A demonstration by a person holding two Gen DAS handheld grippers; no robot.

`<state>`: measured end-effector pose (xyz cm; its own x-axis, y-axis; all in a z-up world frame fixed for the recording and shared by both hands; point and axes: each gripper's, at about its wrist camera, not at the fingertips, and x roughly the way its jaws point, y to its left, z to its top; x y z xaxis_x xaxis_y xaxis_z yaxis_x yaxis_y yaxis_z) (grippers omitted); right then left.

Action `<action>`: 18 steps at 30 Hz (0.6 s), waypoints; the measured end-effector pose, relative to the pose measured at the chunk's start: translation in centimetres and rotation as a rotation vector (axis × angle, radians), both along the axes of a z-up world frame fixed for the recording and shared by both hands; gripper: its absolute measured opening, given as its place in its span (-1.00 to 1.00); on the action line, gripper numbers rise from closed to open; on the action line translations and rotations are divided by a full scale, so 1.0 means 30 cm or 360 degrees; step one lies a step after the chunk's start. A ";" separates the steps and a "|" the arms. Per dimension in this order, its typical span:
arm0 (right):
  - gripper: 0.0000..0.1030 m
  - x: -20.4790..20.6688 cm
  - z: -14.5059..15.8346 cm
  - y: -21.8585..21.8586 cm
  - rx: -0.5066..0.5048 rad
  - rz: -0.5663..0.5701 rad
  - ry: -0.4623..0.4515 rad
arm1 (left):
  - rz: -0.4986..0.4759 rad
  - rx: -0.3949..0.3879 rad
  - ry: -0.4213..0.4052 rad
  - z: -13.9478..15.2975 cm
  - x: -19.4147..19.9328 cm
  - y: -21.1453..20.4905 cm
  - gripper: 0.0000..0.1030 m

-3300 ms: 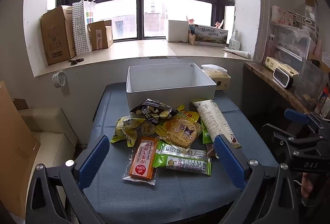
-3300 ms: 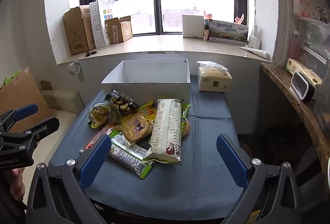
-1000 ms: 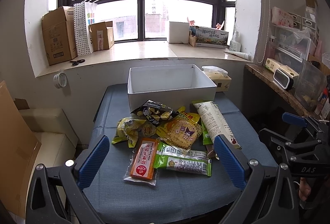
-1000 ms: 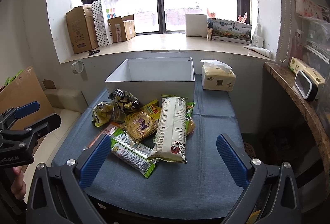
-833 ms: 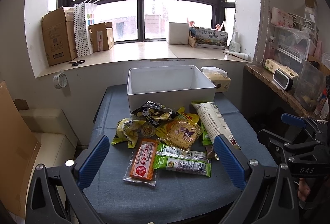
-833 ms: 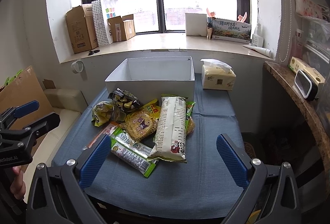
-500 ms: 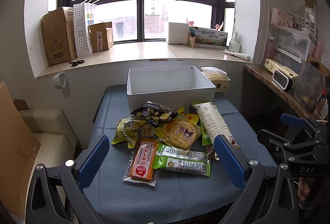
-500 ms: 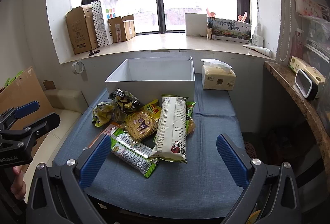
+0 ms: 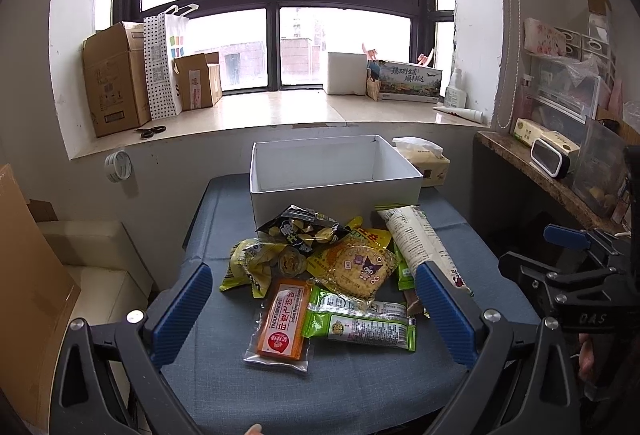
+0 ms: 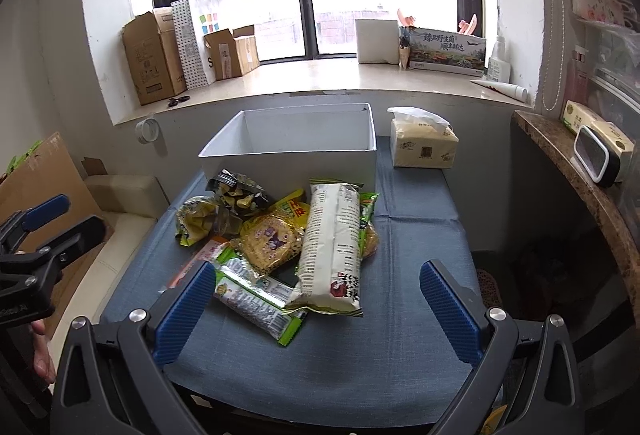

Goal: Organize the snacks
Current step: 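Grasp the tall white bag with the right gripper while the left grasps a yellow chip bag, both into box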

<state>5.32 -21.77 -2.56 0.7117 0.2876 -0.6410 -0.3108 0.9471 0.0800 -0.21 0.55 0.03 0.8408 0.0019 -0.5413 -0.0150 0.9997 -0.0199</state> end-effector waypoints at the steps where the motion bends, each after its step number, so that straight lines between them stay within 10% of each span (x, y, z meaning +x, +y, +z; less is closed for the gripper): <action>1: 1.00 0.020 -0.011 -0.002 -0.0006 -0.0015 0.0017 | -0.0004 -0.0026 -0.0002 -0.005 0.001 0.010 1.00; 14: 1.00 0.397 -0.306 0.154 -0.0144 0.0113 0.0339 | -0.0025 -0.0042 0.0090 -0.090 0.010 0.049 1.00; 18: 0.53 0.438 -0.374 0.181 -0.0191 0.0119 0.0405 | -0.0038 0.0022 0.0105 -0.117 0.010 0.043 1.00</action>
<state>18.46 -16.33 -13.78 0.5034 0.2444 -0.8288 -0.3645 0.9297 0.0527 0.08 1.83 -3.48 0.8031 -0.0100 -0.5957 0.0081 0.9999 -0.0059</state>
